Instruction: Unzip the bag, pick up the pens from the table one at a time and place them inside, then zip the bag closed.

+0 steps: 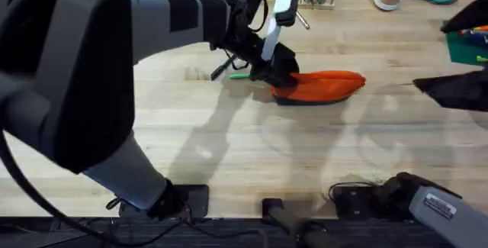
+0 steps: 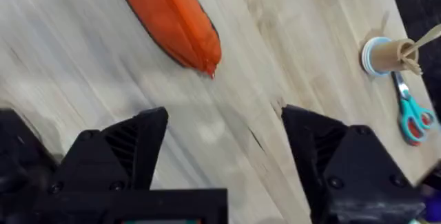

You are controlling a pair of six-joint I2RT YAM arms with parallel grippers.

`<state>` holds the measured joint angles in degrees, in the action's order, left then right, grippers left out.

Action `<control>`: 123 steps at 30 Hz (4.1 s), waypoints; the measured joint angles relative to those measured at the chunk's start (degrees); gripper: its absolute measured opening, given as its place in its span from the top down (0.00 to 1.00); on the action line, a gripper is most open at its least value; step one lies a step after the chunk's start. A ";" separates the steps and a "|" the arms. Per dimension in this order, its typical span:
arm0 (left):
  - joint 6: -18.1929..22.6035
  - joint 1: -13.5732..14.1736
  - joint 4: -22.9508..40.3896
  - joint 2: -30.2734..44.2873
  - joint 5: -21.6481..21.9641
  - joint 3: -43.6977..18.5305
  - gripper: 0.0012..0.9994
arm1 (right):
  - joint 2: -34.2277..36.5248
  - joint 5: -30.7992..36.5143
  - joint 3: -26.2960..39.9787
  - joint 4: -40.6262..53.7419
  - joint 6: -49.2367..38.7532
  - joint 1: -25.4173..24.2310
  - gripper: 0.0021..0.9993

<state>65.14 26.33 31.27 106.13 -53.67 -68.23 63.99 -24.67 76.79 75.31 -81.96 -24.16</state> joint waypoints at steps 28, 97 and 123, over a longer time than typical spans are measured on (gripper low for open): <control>0.00 0.01 -0.03 0.00 0.09 0.00 0.96 | 36.95 -22.18 0.24 7.61 -32.17 -12.79 0.00; -0.02 0.00 -0.68 0.00 0.35 0.00 0.96 | 47.32 -12.70 0.31 4.64 -33.35 -5.92 0.00; -0.02 0.00 -0.66 0.00 0.37 0.00 0.96 | 51.84 -11.08 0.39 2.86 -33.35 -3.76 0.19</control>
<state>65.12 26.33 30.61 106.13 -53.30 -68.23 115.83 -35.75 77.19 78.17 -115.31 -27.92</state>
